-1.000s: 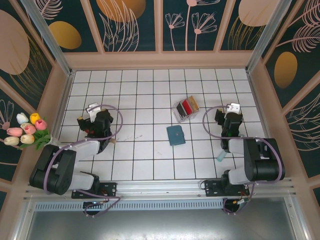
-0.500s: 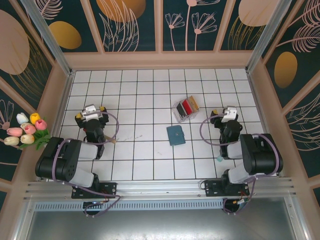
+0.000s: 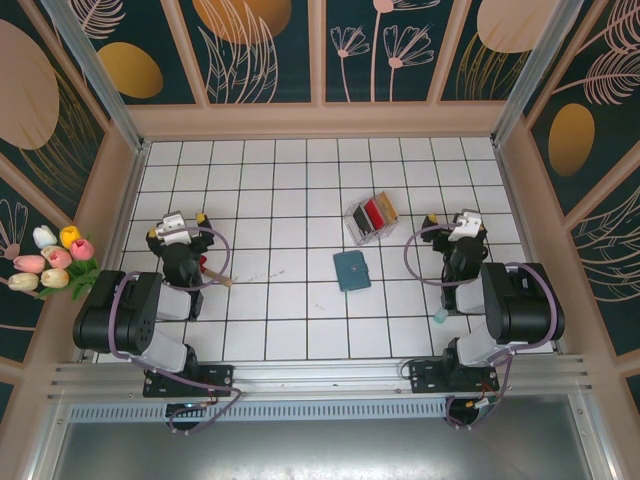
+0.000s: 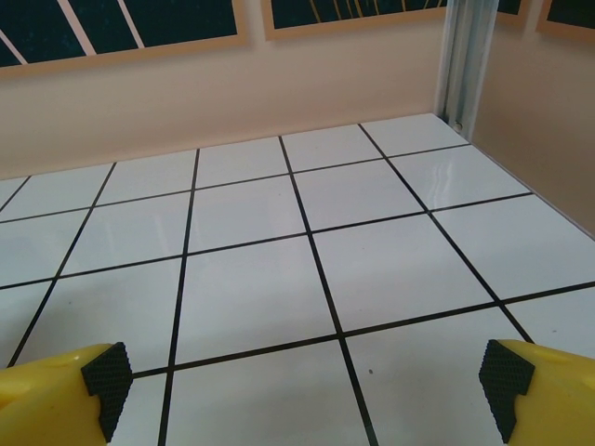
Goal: Put the credit cards into the card holder
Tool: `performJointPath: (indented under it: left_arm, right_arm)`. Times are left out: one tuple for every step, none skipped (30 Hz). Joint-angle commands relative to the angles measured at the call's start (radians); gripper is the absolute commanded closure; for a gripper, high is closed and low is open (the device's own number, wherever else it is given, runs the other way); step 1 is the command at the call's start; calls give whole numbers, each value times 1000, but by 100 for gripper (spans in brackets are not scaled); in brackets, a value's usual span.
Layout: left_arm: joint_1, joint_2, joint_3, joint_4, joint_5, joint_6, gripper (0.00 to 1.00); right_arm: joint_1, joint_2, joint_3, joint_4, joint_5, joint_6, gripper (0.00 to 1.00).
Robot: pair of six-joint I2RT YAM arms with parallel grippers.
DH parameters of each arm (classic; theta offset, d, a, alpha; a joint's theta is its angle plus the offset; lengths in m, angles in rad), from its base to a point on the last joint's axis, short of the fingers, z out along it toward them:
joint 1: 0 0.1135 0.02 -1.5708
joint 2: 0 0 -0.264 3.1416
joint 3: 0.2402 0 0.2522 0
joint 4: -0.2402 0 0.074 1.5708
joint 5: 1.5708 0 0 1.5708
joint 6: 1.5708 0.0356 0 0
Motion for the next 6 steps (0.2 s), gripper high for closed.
performJointPath:
  left_arm:
    - [7,-5,17,9,21,-23,1]
    - [6,-2,13,23,18,-20,1]
    - [7,-5,14,15,20,-21,1]
    - [6,-5,13,19,20,-22,1]
    - [6,-5,14,19,20,-21,1]
    - [6,-4,14,17,20,-21,1]
  right_arm:
    - [-5,6,17,17,5,21,1]
    - [-6,6,18,17,3,21,1]
    - [-7,6,16,17,3,21,1]
    - [-6,6,16,16,3,21,1]
    - [-7,6,15,18,3,21,1]
    - [-7,6,15,18,3,21,1]
